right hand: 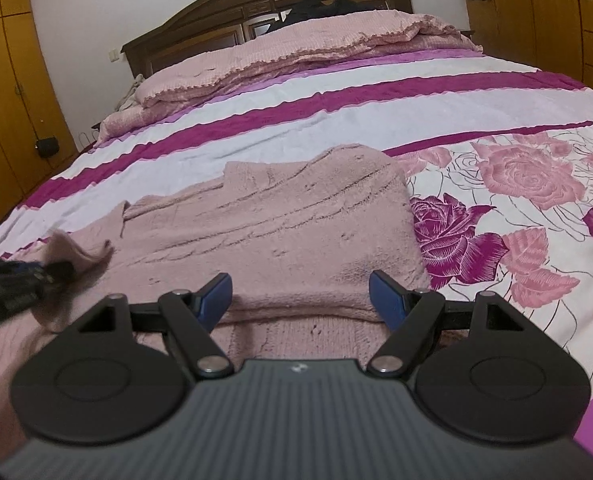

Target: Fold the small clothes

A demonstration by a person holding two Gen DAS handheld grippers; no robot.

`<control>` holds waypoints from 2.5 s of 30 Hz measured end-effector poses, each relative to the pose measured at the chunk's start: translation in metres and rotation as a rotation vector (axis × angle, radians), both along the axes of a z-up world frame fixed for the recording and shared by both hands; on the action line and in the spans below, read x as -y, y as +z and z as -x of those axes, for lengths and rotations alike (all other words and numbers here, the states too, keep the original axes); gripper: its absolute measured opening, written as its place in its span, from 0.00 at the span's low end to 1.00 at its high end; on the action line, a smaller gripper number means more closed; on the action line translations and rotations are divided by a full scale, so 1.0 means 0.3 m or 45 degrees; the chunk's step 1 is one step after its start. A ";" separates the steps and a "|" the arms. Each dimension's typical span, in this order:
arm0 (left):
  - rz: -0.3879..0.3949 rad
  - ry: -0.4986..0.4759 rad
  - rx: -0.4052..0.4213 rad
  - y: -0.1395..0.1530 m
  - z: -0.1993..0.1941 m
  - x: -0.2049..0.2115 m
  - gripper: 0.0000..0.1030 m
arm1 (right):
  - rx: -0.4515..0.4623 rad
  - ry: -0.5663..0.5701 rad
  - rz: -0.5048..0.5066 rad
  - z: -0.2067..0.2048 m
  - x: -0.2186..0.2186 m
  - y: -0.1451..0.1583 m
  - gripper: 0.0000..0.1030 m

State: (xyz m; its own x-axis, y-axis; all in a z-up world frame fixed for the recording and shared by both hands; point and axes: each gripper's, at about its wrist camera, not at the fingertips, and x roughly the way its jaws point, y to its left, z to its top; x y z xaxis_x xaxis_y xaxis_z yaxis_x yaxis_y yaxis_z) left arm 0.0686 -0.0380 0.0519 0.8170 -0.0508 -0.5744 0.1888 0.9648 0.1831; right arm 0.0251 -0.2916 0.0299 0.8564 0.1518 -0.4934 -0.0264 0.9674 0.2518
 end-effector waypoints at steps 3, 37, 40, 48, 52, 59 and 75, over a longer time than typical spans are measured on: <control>0.119 0.120 -0.005 0.027 0.009 -0.083 0.10 | -0.001 0.000 0.012 0.000 -0.003 -0.002 0.74; 0.274 0.319 -0.110 0.066 0.058 -0.253 0.28 | -0.264 0.152 -0.143 -0.432 0.317 0.099 0.75; 0.253 0.327 -0.144 0.028 0.041 -0.249 0.28 | -0.377 0.274 -0.271 -0.522 0.331 0.035 0.77; 0.214 0.348 -0.181 -0.040 0.014 -0.254 0.28 | -0.429 0.691 -0.697 -0.639 0.309 -0.017 0.77; 0.172 0.330 -0.165 -0.049 0.013 -0.240 0.29 | -0.348 0.673 -0.832 -0.651 0.282 -0.034 0.77; 0.188 0.324 -0.163 -0.053 0.015 -0.247 0.30 | -0.294 0.627 -0.800 -0.644 0.253 -0.029 0.22; 0.137 0.305 -0.136 -0.072 0.023 -0.226 0.32 | -0.155 0.342 0.017 -0.662 0.180 0.007 0.16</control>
State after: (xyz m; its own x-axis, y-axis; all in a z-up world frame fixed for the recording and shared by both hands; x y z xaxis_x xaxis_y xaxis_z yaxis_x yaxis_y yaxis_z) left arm 0.0616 0.0299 0.0303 0.7483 0.0711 -0.6595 -0.0342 0.9971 0.0686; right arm 0.2238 -0.3456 0.0319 0.7205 0.3581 -0.5938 -0.2526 0.9331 0.2561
